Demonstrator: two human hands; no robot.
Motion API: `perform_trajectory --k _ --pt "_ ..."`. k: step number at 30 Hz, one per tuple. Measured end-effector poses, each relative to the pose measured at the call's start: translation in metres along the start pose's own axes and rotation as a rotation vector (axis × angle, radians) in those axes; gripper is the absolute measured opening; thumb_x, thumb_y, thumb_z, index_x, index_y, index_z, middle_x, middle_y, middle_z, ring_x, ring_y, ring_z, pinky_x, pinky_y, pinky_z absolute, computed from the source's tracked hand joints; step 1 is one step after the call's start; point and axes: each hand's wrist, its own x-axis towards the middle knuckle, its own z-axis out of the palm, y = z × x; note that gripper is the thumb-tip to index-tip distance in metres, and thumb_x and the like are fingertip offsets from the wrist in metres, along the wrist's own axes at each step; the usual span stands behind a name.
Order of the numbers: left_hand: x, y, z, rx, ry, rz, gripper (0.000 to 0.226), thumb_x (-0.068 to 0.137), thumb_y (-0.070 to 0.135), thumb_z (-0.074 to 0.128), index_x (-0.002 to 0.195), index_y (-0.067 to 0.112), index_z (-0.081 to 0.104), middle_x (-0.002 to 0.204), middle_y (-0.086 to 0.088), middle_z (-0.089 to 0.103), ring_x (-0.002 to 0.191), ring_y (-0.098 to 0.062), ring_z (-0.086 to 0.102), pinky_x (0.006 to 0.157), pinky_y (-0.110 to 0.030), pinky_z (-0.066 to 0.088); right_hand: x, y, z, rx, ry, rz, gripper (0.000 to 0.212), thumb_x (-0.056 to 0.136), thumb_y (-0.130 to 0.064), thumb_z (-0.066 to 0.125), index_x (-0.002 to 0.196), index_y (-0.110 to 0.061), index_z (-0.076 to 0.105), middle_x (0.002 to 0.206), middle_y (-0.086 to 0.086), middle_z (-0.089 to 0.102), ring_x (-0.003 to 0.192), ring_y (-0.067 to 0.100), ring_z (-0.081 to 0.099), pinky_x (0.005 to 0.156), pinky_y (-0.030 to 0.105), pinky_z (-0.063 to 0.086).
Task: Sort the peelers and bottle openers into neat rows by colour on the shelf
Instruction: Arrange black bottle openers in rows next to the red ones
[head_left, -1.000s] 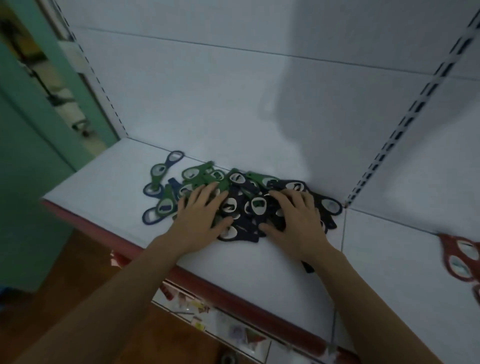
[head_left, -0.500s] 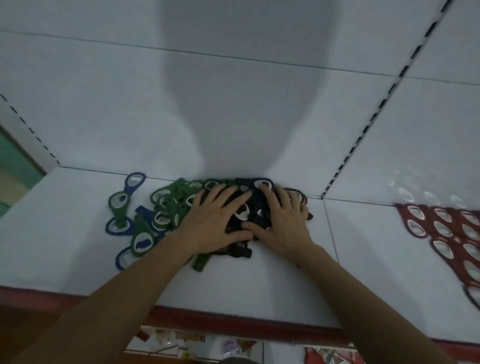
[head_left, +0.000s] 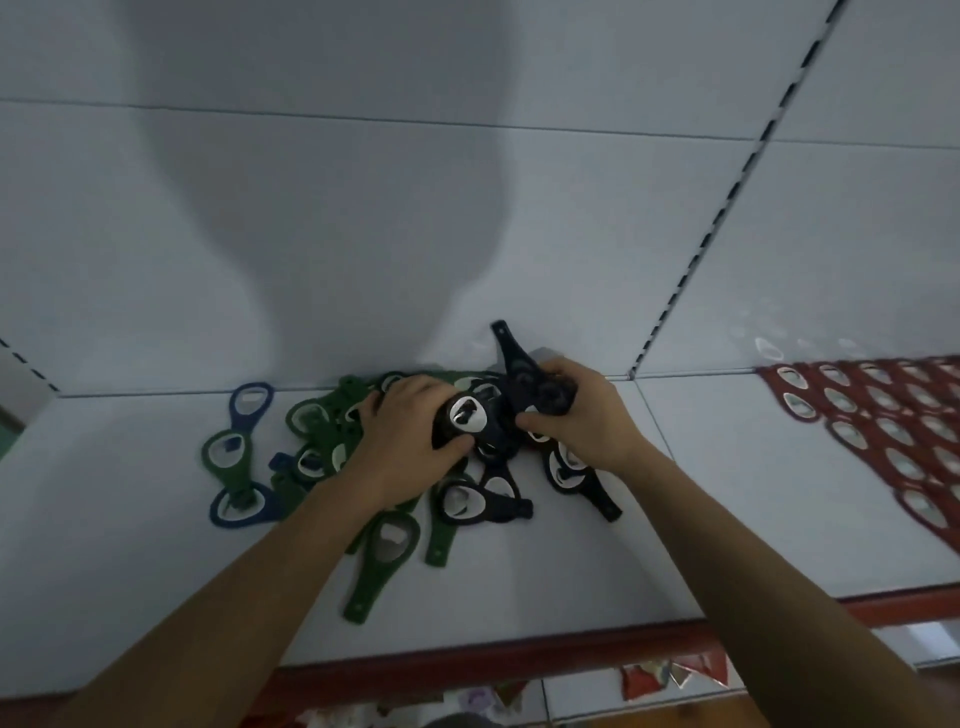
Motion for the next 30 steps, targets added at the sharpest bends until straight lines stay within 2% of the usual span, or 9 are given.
perform_trajectory --k 6,9,11,14,17,22,24,26,30 --pt "0.013 0.036 -0.003 -0.448 0.157 -0.029 0.005 0.097 0.014 0.065 0.097 0.019 0.065 0.087 0.010 0.068 0.082 -0.002 0.065 0.074 -0.017 0.051 -0.008 -0.004 -0.012 0.284 0.063 0.078 0.031 0.077 -0.002 0.085 0.101 -0.018 0.072 0.094 -0.005 0.075 0.086 0.012 0.072 0.078 0.025 0.058" --pt "0.020 0.050 0.002 -0.763 0.254 -0.251 0.003 0.097 0.012 0.064 0.097 0.010 0.067 0.088 -0.013 0.070 0.084 -0.028 0.069 0.072 -0.036 0.060 -0.015 -0.010 -0.021 0.451 0.135 0.093 0.027 0.081 0.000 0.082 0.103 -0.013 0.074 0.091 0.001 0.077 0.082 0.012 0.072 0.074 0.021 0.055" --pt "0.022 0.057 0.007 -0.900 0.275 -0.348 0.009 0.098 0.012 0.063 0.102 0.015 0.070 0.091 -0.012 0.073 0.084 -0.032 0.071 0.065 -0.036 0.061 -0.019 -0.011 -0.028 0.513 0.157 0.112 0.025 0.081 -0.001 0.082 0.101 -0.014 0.074 0.093 0.005 0.077 0.081 0.014 0.072 0.073 0.022 0.055" --pt "0.022 0.058 0.015 -0.731 0.287 -0.291 0.017 0.097 0.014 0.064 0.109 0.023 0.071 0.083 0.005 0.072 0.073 -0.012 0.067 0.063 -0.027 0.055 -0.023 -0.005 -0.042 0.390 0.128 0.117 0.024 0.079 -0.007 0.085 0.099 -0.014 0.074 0.091 0.003 0.077 0.080 0.015 0.073 0.072 0.022 0.056" --pt "0.022 0.052 0.016 -0.394 0.204 -0.198 0.027 0.096 0.015 0.065 0.120 0.026 0.062 0.100 0.016 0.068 0.085 0.003 0.065 0.070 -0.012 0.052 -0.026 0.005 -0.055 0.181 -0.001 0.150 0.030 0.074 -0.014 0.089 0.099 -0.023 0.074 0.089 -0.007 0.077 0.082 0.010 0.073 0.076 0.027 0.059" --pt "0.025 0.038 0.016 0.137 0.274 -0.224 0.051 0.084 0.004 0.068 0.131 0.020 0.057 0.128 -0.007 0.056 0.116 -0.027 0.055 0.096 -0.048 0.049 -0.027 0.008 -0.039 -0.158 -0.217 0.049 0.037 0.078 -0.032 0.086 0.110 -0.027 0.068 0.095 -0.015 0.068 0.082 0.002 0.063 0.076 0.019 0.050" --pt "0.022 0.038 0.009 0.216 0.398 -0.218 0.052 0.079 0.000 0.064 0.127 0.022 0.060 0.132 -0.007 0.052 0.124 -0.030 0.048 0.097 -0.053 0.043 -0.032 0.006 -0.029 -0.246 -0.303 -0.063 0.041 0.083 -0.038 0.081 0.119 -0.026 0.065 0.099 -0.016 0.061 0.083 -0.004 0.056 0.075 0.011 0.043" --pt "0.024 0.043 0.002 0.161 0.443 -0.043 0.039 0.083 0.000 0.059 0.117 0.019 0.066 0.123 -0.004 0.058 0.116 -0.026 0.053 0.093 -0.050 0.046 -0.037 0.011 -0.025 -0.375 -0.315 -0.191 0.051 0.084 -0.059 0.069 0.126 -0.030 0.062 0.109 -0.014 0.058 0.097 0.001 0.051 0.084 0.018 0.042" --pt "0.041 0.064 0.001 0.154 -0.052 0.277 0.021 0.099 0.019 0.059 0.115 0.022 0.071 0.109 0.008 0.069 0.097 -0.011 0.062 0.089 -0.039 0.053 -0.017 0.028 -0.044 -0.406 -0.159 -0.235 0.054 0.093 -0.068 0.042 0.123 -0.030 0.065 0.121 -0.010 0.060 0.112 0.015 0.053 0.093 0.040 0.048"
